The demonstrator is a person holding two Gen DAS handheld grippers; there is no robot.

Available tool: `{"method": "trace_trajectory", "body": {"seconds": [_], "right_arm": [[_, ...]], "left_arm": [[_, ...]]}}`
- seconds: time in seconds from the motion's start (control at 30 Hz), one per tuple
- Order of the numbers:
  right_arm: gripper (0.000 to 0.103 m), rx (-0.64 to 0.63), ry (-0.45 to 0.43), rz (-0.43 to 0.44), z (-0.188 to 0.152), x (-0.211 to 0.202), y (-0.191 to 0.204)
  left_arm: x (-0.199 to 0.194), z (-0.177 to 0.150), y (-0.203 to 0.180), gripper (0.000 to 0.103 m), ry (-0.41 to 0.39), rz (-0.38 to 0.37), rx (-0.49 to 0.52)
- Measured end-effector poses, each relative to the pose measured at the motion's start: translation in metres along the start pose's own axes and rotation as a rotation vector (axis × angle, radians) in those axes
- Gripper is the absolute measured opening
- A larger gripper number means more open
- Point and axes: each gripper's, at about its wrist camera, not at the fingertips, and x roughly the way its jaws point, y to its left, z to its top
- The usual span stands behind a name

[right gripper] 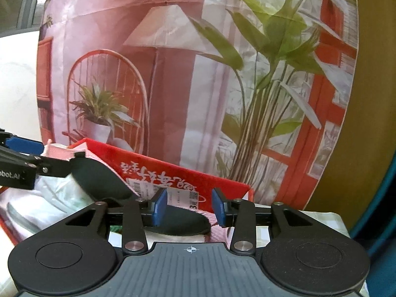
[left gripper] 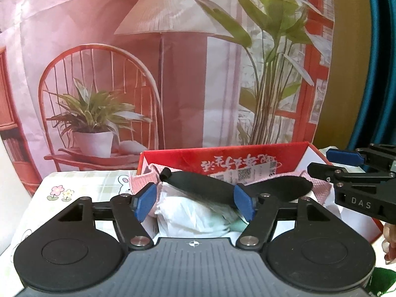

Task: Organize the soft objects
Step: 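Carry the eye mask with the left tool and release it into the box, then move the left tool down to the green tasseled pouch and grasp it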

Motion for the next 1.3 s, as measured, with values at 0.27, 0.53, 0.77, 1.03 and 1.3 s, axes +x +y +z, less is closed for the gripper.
{"method": "trace_trajectory", "body": {"seconds": [0.27, 0.53, 0.77, 1.03, 1.3], "right_arm": [[0.062, 0.023, 0.005, 0.04, -0.008, -0.019, 0.003], [0.103, 0.062, -0.01, 0.043, -0.014, -0.045, 0.007], [0.103, 0.038, -0.008, 0.073, -0.022, -0.07, 0.013], [0.103, 0.065, -0.038, 0.155, -0.047, -0.112, -0.014], [0.102, 0.135, 0.078, 0.095, -0.105, -0.122, -0.056]], "left_arm": [[-0.017, -0.005, -0.002, 0.096, -0.006, 0.029, 0.001], [-0.032, -0.01, -0.002, 0.103, 0.022, 0.056, -0.009], [-0.052, -0.024, -0.004, 0.103, 0.034, 0.047, -0.036], [-0.072, -0.055, -0.016, 0.103, 0.021, 0.034, -0.024], [-0.078, -0.089, -0.028, 0.103, 0.042, 0.018, -0.014]]}}
